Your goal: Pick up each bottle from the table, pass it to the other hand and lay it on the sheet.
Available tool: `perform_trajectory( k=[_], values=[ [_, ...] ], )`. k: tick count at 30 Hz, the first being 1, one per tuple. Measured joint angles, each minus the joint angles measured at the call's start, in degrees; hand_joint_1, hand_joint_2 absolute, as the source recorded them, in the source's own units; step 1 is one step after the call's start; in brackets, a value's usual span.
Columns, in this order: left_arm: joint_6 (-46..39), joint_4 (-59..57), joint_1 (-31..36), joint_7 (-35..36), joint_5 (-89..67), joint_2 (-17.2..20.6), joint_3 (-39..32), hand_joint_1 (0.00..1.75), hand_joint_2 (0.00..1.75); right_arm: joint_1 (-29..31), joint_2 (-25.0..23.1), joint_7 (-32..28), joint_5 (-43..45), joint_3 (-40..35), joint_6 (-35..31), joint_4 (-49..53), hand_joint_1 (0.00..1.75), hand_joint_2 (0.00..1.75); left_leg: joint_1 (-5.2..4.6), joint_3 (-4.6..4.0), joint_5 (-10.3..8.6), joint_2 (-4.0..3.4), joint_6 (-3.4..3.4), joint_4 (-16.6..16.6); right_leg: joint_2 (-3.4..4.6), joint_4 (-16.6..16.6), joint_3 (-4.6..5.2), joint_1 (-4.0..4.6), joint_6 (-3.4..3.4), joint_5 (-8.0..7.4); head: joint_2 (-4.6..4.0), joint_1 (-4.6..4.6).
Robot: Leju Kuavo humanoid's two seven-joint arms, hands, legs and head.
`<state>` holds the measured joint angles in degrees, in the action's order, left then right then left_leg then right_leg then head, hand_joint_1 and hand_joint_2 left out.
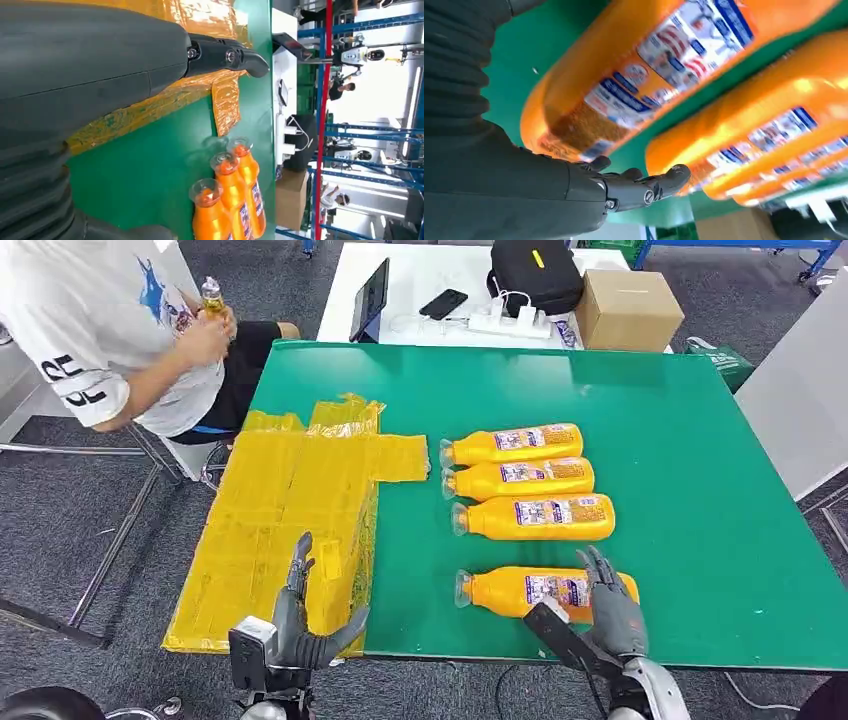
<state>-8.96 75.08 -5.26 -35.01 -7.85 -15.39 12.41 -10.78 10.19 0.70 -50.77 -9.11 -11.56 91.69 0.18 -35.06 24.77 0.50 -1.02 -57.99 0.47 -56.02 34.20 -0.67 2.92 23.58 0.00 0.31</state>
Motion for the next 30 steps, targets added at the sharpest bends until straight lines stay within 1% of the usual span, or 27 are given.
perform_trajectory(
  k=[5, 11, 17, 25, 30],
  values=[
    [0.72, -0.85, 0.48, 0.44, -0.09, 0.00, 0.00, 0.00, 1.75, 0.03, 0.79, 1.33, 0.42, 0.00, 1.75, -0.52, 0.00, 1.75, 0.00, 0.02, -0.01, 0.00, -0.01, 0.00, 0.00, 0.00, -0.03, 0.00, 0.00, 0.00, 0.00, 0.00],
    [1.27, -1.84, 0.88, 0.48, -0.09, 0.00, 0.11, 0.00, 1.75, 0.43, 2.34, 3.87, 0.59, -0.02, 5.42, -0.61, 0.00, 1.75, 0.00, 0.03, 0.00, 0.02, 0.00, 0.00, -0.01, 0.00, -0.04, 0.00, 0.00, 0.00, 0.00, 0.00],
    [1.86, -2.93, 1.57, 0.63, 0.00, 0.00, 0.09, 0.00, 1.75, 1.15, 4.07, 4.74, 0.52, -0.02, 6.36, -0.87, 0.00, 1.75, -0.01, 0.05, 0.00, 0.02, -0.01, 0.00, -0.01, 0.01, -0.06, -0.01, 0.00, 0.00, 0.00, 0.00],
    [2.05, -3.96, 1.79, 0.68, 0.07, 0.00, 0.09, 0.00, 1.75, 1.58, 4.83, 5.24, 0.26, -0.07, 6.51, -1.48, 0.00, 1.75, -0.01, 0.05, 0.00, 0.01, -0.01, 0.00, 0.00, 0.00, -0.07, 0.00, 0.00, -0.01, 0.00, -0.02],
    [2.82, -4.57, 2.26, 0.83, 0.18, 0.00, 0.09, 0.00, 1.75, 3.15, 5.33, 5.70, 0.15, -0.13, 8.77, -2.67, 0.00, 1.75, -0.01, 0.06, -0.01, 0.01, -0.01, 0.00, -0.01, 0.01, -0.07, 0.00, 0.00, -0.01, 0.00, -0.02]
  ],
)
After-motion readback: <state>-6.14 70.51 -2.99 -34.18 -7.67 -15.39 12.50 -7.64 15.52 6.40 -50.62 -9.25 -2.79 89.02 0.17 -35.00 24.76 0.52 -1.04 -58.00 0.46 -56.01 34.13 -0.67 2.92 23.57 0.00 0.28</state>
